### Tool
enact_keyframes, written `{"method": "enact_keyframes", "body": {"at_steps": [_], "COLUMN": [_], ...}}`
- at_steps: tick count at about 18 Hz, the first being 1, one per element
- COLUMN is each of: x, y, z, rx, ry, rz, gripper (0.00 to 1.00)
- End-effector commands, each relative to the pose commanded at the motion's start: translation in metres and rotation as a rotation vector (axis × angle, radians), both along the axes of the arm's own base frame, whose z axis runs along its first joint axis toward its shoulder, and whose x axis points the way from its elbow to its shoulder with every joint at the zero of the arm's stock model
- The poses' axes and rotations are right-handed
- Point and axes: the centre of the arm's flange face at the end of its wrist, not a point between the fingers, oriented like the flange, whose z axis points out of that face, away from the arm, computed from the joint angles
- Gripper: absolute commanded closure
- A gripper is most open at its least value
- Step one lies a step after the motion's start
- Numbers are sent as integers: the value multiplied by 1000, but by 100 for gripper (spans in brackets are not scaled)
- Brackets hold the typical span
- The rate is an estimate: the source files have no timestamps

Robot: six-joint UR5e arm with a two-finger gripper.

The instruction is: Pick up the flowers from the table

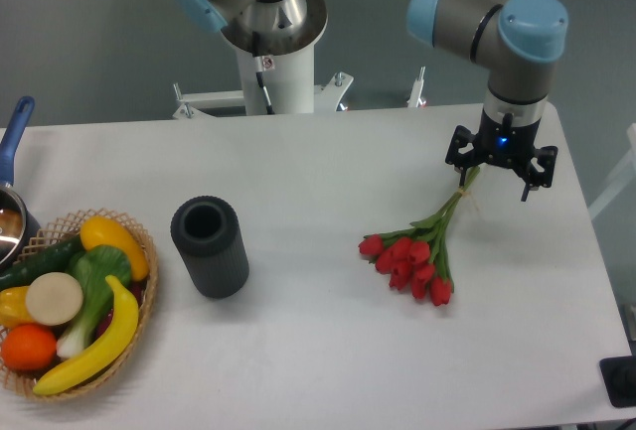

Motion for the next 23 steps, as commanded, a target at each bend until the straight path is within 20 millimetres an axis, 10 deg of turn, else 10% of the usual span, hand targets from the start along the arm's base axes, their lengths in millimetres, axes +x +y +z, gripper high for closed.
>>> {"method": "enact_keyframes", "body": {"at_steps": [14,23], "x": [46,54], "y": [-3,33], "z": [-64,-95], "rx": [-29,-49], "ry": [-61,-95], "rz": [-75,-164], "gripper": [0,0]}}
